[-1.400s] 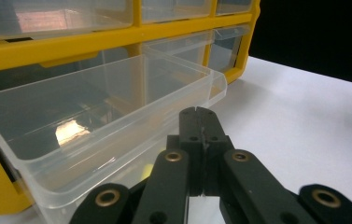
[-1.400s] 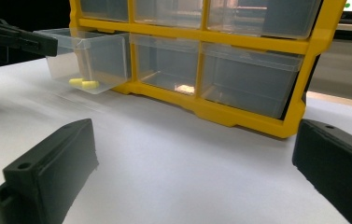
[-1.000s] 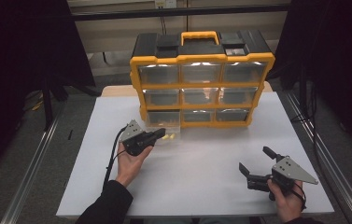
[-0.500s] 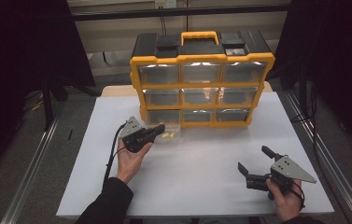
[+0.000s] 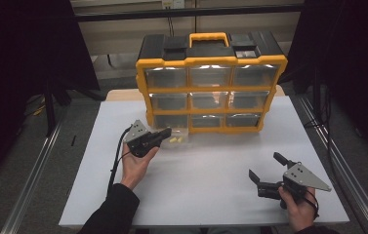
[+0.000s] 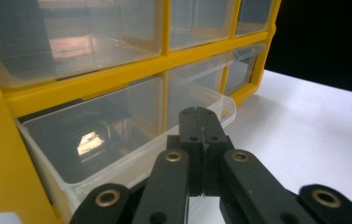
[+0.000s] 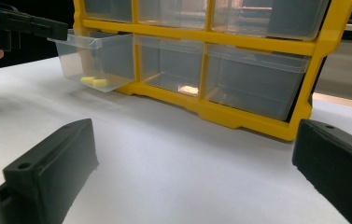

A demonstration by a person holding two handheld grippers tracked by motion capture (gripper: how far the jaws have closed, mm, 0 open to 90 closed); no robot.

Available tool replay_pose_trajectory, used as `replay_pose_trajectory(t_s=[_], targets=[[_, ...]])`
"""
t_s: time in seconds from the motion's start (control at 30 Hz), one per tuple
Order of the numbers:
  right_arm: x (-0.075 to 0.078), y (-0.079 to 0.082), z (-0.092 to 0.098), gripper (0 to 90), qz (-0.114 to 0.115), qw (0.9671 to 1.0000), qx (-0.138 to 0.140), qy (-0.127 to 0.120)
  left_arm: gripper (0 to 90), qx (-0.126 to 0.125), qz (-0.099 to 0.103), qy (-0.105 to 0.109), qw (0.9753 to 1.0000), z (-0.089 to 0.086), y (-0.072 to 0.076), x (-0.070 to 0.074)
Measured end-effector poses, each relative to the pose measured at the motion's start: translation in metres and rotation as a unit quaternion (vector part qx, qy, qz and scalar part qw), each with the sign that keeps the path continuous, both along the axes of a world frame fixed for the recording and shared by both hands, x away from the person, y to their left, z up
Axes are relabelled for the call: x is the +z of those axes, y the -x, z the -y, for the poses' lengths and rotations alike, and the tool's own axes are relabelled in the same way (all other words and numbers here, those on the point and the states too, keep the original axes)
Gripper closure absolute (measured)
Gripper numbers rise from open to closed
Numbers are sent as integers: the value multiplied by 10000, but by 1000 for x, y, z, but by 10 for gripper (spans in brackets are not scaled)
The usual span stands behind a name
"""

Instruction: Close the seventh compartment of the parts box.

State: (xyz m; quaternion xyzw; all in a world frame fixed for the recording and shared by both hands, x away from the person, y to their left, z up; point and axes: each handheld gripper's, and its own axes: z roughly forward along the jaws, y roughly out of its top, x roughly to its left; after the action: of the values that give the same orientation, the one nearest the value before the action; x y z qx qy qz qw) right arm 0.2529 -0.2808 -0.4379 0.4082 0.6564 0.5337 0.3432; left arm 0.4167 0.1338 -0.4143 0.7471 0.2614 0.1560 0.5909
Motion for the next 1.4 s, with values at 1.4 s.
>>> replay_pose_trajectory(t_s=[1.4], targets=[[0, 0, 0, 0, -13, 10000, 18, -7, 900, 192, -2, -65, 9998, 6, -29, 1]])
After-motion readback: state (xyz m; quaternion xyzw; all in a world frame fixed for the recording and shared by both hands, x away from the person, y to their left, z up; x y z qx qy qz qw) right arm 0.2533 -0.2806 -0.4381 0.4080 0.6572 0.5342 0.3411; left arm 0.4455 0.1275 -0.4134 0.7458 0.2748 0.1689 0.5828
